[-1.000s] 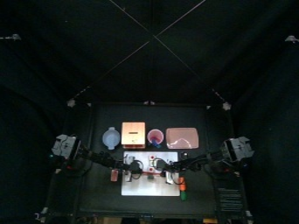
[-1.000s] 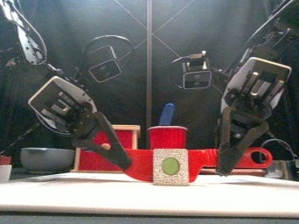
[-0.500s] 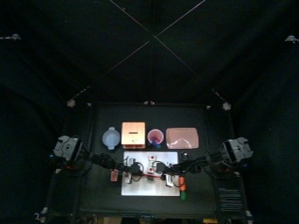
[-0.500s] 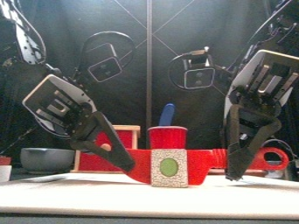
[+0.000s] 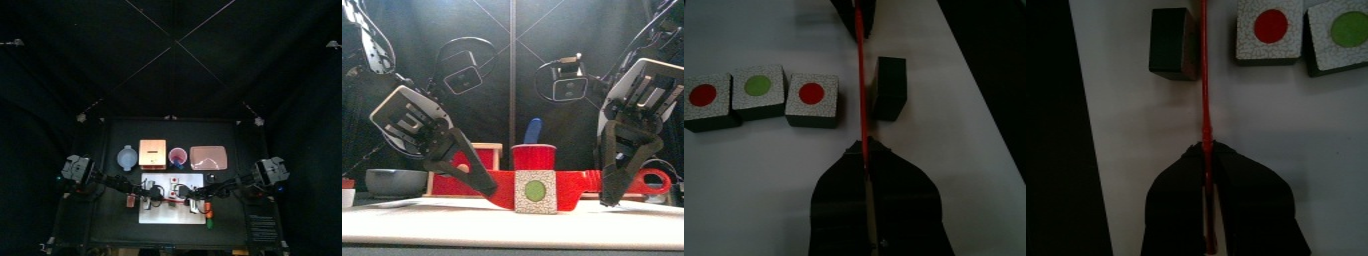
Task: Cut the sushi into 4 pieces with the knife
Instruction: Cut the sushi into 4 pieces
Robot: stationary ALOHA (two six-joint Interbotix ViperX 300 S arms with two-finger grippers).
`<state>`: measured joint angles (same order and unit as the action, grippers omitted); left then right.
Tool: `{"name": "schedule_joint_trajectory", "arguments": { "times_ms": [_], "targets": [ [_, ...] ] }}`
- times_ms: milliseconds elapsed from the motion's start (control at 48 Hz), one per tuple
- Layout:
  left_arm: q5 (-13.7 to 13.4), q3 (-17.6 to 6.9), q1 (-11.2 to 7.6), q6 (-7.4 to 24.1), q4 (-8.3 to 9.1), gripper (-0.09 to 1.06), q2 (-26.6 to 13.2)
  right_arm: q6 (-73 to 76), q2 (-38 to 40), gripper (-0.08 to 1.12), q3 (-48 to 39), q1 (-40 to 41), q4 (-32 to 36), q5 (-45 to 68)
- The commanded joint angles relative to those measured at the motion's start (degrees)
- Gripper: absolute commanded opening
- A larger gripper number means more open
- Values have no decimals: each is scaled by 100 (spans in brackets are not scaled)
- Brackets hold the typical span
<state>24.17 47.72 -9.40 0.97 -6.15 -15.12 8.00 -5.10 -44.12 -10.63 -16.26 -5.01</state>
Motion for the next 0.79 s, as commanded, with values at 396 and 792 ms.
{"name": "schedule_joint_trajectory", "arguments": {
  "times_ms": [396,792],
  "targets": [
    [-378,18,229,26,-53,47,1459,-26,1327,21,-149,88,176,-492],
    [-352,554,510,9,-817,78,2549,0,2821,23,-1063,316,-413,-1775]
  ]
}}
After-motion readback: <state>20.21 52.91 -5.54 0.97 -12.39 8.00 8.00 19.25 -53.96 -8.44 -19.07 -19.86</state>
